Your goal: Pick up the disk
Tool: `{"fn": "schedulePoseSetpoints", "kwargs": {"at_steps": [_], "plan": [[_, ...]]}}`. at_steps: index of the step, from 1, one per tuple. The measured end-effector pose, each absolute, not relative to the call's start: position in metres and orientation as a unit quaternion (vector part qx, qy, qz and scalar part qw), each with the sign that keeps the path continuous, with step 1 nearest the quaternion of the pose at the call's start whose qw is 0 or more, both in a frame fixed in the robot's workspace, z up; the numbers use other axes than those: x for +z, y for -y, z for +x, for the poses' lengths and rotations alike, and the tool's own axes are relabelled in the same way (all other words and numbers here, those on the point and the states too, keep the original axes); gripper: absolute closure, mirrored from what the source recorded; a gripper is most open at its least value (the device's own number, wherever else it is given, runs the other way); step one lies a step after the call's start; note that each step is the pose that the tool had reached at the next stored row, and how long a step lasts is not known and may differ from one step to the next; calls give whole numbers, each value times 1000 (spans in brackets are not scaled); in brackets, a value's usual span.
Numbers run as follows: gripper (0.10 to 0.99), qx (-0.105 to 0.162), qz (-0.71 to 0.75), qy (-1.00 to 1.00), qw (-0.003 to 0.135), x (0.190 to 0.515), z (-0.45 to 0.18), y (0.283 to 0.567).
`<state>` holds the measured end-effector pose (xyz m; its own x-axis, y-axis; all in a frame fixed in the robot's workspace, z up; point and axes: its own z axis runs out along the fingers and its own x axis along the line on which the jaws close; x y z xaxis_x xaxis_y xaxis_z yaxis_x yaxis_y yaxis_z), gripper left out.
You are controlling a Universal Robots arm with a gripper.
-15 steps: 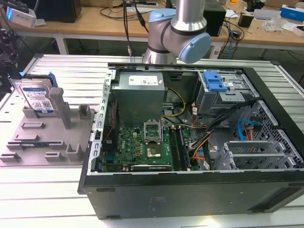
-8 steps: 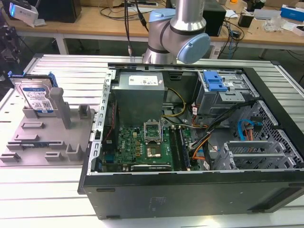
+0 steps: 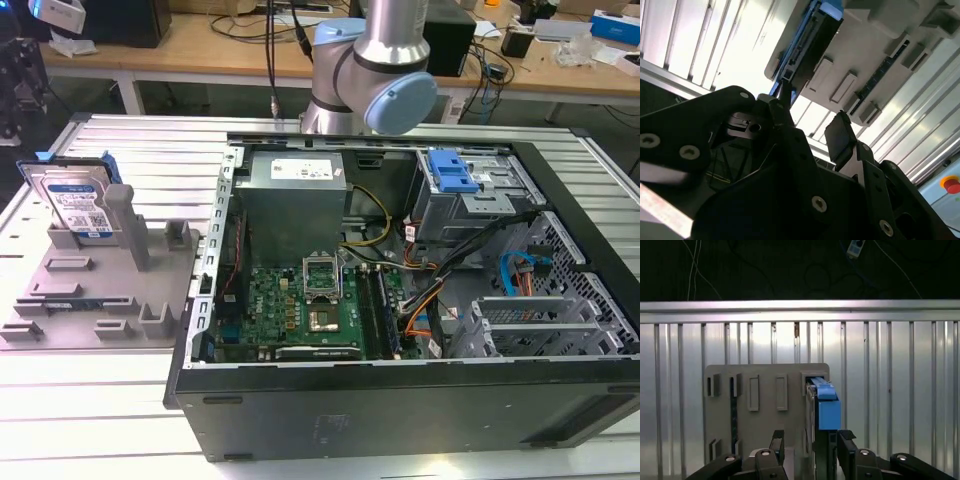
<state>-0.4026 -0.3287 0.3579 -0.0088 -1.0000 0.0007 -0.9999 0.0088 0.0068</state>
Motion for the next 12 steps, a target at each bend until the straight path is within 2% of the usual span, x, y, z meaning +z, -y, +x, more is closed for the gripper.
{"fn": "schedulePoseSetpoints", "kwargs": {"at_steps": [12], "plan": [[545, -2, 706, 708, 3, 357, -413, 322]]}}
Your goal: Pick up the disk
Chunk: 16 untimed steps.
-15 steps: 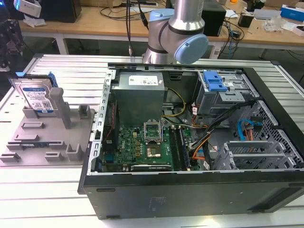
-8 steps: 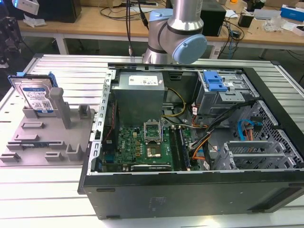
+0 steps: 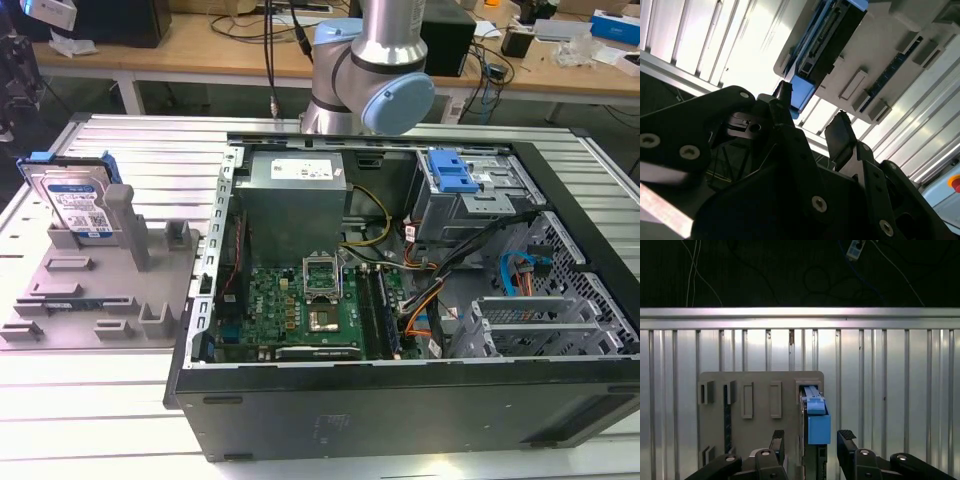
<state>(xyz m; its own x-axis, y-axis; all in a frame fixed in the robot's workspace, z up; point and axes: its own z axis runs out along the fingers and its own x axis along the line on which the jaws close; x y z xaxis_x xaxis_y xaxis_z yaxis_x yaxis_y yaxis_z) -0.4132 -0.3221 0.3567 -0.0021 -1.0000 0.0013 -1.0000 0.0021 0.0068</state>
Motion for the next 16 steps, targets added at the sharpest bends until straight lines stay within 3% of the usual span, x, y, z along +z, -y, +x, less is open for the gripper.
{"fn": "schedulePoseSetpoints", "kwargs": {"at_steps": [16], "plan": [[545, -2, 706, 708, 3, 349, -411, 315]]}}
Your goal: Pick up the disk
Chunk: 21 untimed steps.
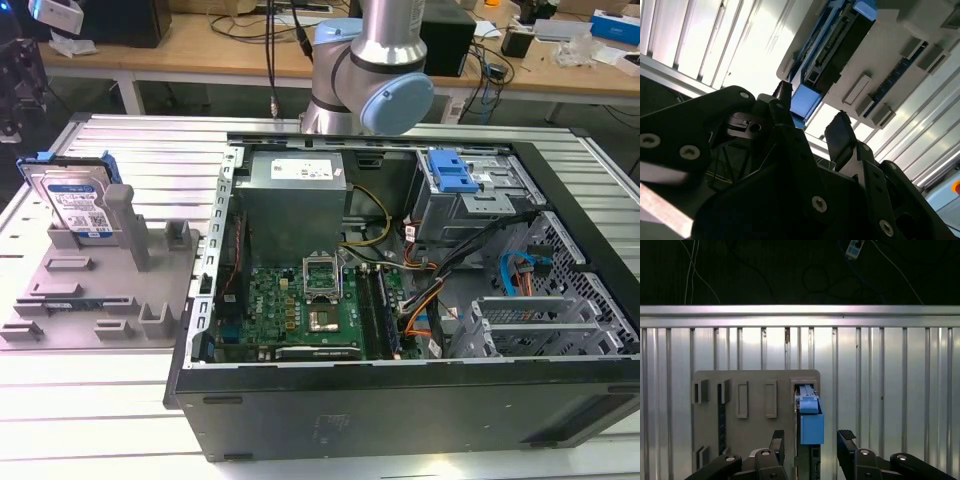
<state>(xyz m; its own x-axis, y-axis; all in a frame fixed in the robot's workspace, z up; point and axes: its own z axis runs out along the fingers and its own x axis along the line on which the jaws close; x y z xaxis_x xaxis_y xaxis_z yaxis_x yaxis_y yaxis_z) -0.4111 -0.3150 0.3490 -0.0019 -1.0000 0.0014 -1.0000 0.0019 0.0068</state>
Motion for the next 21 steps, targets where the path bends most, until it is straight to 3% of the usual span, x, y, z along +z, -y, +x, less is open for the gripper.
{"fn": "schedulePoseSetpoints", "kwargs": {"at_steps": [21], "plan": [[545, -2, 707, 707, 3, 320, -413, 315]]}}
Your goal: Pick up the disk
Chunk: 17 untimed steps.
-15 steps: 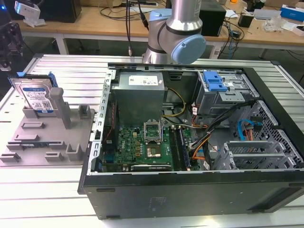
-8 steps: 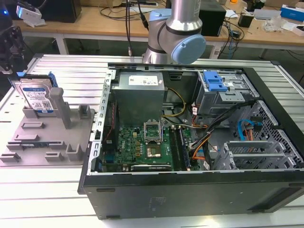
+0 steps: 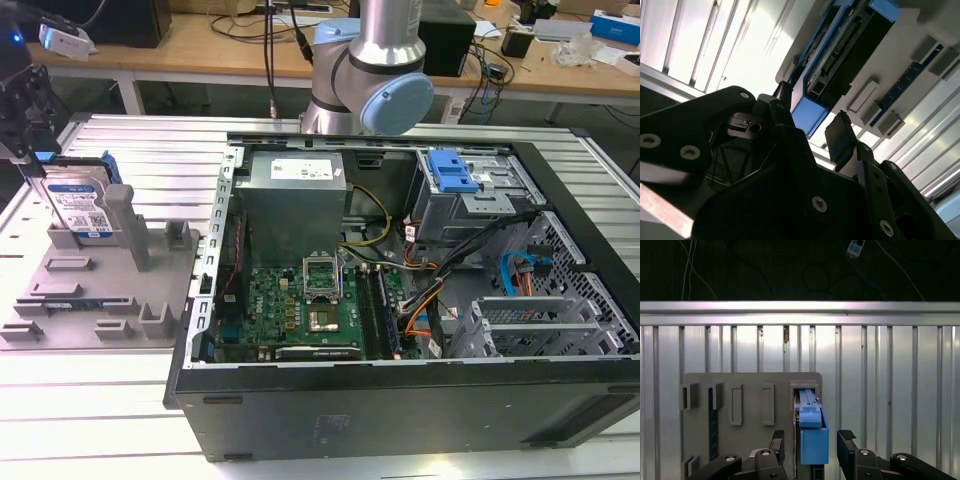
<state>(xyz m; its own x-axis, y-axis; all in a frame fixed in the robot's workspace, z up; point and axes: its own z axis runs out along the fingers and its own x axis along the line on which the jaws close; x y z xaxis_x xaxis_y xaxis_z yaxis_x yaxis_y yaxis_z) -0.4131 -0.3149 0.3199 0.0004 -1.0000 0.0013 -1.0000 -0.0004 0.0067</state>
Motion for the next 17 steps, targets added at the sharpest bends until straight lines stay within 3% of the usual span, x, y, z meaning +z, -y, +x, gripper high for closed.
{"fn": "schedulePoseSetpoints", "kwargs": {"at_steps": [17], "plan": [[545, -2, 707, 707, 3, 303, -413, 315]]}}
